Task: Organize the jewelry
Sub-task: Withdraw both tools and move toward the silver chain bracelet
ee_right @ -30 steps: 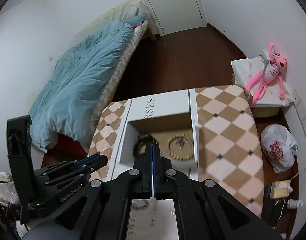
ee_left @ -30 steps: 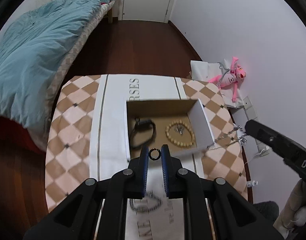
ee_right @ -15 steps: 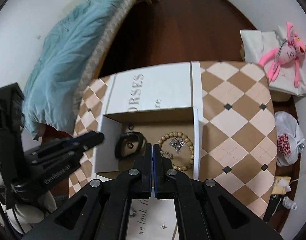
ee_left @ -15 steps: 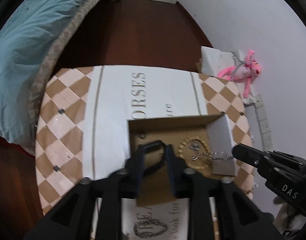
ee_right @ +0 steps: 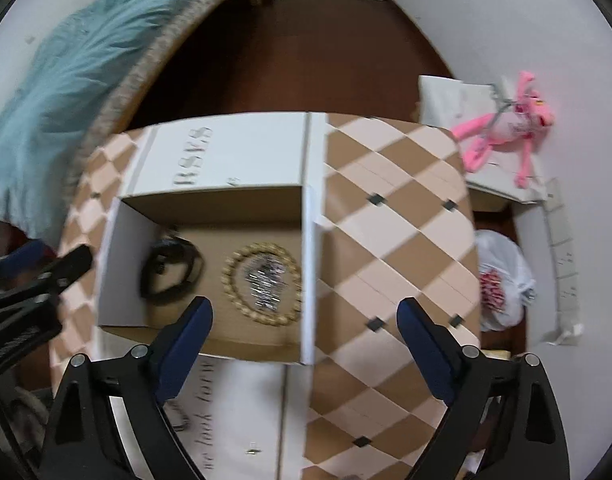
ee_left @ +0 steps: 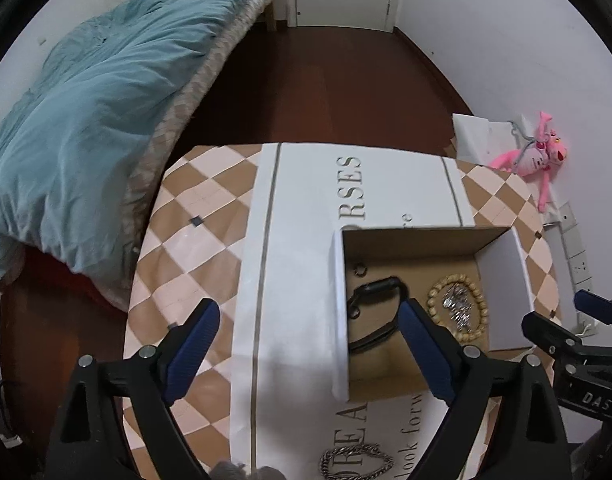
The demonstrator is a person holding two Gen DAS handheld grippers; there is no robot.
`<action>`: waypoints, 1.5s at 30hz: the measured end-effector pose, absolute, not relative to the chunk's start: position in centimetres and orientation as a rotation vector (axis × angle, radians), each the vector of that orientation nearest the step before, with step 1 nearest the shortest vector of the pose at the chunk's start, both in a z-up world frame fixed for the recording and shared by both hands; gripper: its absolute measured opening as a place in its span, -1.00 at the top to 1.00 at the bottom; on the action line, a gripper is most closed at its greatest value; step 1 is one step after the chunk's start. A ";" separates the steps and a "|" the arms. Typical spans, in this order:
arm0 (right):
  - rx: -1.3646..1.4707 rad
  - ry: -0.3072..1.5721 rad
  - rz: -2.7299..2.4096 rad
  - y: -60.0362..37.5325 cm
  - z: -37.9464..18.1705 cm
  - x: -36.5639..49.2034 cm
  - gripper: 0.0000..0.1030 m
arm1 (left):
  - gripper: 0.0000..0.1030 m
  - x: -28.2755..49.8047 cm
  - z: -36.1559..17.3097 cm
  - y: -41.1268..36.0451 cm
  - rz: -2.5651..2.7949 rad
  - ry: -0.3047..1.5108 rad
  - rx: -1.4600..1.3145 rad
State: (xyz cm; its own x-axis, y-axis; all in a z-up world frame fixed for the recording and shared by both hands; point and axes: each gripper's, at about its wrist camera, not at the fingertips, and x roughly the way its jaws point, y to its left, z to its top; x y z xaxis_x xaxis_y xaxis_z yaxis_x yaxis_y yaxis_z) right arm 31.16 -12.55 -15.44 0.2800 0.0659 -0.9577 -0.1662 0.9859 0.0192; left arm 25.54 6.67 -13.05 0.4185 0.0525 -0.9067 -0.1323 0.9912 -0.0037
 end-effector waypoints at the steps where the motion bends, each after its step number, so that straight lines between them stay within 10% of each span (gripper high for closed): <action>1: -0.101 1.276 0.137 -12.6 -15.7 30.8 -0.88 | -0.78 25.3 -13.3 6.6 0.121 1.135 -0.075; 45: 0.006 0.966 0.103 -15.7 -3.3 14.4 -0.94 | -0.80 10.1 -3.2 4.2 0.211 0.898 -0.061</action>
State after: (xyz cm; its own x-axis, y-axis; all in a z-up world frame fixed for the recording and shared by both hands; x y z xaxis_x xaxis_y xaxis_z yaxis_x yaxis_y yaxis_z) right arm 14.35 -15.73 -3.31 0.5637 0.0903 -0.8210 -0.0853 0.9951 0.0509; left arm 10.11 4.20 -3.25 0.6036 0.1573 -0.7816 -0.2079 0.9775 0.0361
